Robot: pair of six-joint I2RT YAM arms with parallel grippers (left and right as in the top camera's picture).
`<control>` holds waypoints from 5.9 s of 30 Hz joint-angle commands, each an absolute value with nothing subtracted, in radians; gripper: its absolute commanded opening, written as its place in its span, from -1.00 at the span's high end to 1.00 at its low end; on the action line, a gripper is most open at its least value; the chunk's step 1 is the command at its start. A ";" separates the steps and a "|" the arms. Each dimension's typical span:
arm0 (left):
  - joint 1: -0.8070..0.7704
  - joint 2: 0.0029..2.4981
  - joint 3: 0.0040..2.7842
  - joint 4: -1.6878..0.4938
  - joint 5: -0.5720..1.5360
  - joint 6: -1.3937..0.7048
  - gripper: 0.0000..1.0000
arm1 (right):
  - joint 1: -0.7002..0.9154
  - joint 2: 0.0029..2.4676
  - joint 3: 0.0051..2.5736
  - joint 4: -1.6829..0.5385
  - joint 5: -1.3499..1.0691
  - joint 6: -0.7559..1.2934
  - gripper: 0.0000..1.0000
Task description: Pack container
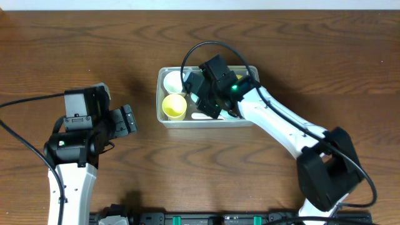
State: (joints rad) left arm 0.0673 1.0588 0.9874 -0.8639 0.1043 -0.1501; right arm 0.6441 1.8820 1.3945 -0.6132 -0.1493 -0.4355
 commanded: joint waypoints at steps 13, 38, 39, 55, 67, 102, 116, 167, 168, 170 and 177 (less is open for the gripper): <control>0.067 1.060 0.972 -0.866 0.094 -0.148 -0.78 | 0.654 1.904 1.412 -0.702 -0.161 -0.528 -0.01; 0.067 1.101 0.972 -0.804 0.094 -0.149 -0.80 | 0.171 1.654 1.499 -0.766 0.189 0.371 -0.61; 0.067 1.124 0.973 -0.786 0.094 -0.148 -0.80 | 0.137 1.655 1.499 -0.777 0.175 0.369 -0.68; 0.066 1.301 0.973 -0.691 0.149 -0.099 -0.96 | -0.057 1.544 1.468 -0.825 0.166 0.279 -0.98; 0.066 0.888 0.926 -0.662 0.236 0.087 -0.96 | 0.025 1.152 0.973 -0.681 0.219 0.362 -0.91; 0.066 0.471 0.585 -0.597 0.156 -0.050 -0.96 | 0.166 0.715 0.541 -0.570 0.228 0.404 -0.98; 0.066 0.471 0.585 -0.597 0.156 -0.050 -0.96 | 0.138 0.514 0.407 -0.408 0.228 0.303 -0.99; 0.066 0.471 0.585 -0.597 0.156 -0.050 -0.96 | -0.020 0.007 0.005 -0.072 -0.027 -0.031 -0.98; 0.066 0.471 0.585 -0.597 0.156 -0.050 -0.96 | -0.020 0.007 0.005 -0.072 -0.027 -0.031 -0.99; 0.066 0.471 0.585 -0.597 0.156 -0.050 -0.96 | -0.019 0.007 0.005 -0.072 -0.027 -0.031 -0.99; 0.065 0.459 0.576 -0.635 0.104 -0.012 -0.96 | -0.020 0.007 0.005 -0.072 -0.027 -0.031 -0.99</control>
